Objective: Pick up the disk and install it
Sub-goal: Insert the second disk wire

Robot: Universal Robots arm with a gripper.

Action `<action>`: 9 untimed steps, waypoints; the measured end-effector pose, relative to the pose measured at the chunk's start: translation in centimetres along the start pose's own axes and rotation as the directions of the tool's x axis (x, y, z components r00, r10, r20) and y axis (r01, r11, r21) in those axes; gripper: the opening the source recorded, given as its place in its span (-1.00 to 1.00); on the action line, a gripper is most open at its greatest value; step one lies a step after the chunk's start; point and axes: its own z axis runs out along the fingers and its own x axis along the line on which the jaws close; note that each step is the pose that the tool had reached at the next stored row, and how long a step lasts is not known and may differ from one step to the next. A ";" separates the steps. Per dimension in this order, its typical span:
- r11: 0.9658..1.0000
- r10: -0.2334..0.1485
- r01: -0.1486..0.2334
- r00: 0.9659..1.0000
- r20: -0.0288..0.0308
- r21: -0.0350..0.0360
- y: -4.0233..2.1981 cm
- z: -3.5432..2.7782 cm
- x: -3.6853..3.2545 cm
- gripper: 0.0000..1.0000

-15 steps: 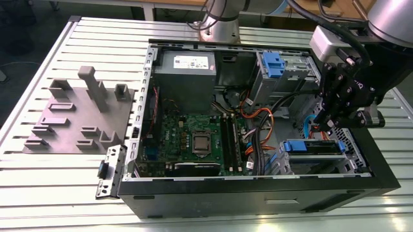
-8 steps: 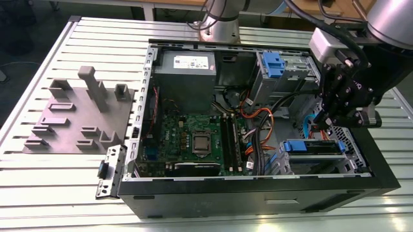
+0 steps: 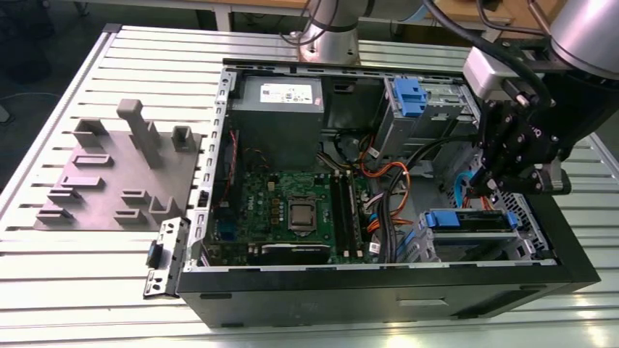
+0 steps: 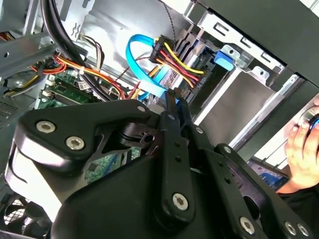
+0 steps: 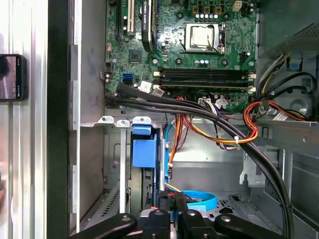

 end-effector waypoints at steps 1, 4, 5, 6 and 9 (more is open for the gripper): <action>1.000 -0.001 0.001 1.000 0.000 0.001 0.08 0.08 0.21 -0.69; 1.000 -0.006 0.006 1.000 0.000 0.003 0.23 0.37 0.74 -0.69; 1.000 -0.008 0.008 1.000 0.001 0.004 0.29 0.47 0.80 -0.69; 1.000 -0.010 0.010 1.000 0.000 0.007 0.35 0.52 0.82 -0.69; 1.000 -0.013 0.013 1.000 0.000 0.021 0.52 0.66 0.90 -0.69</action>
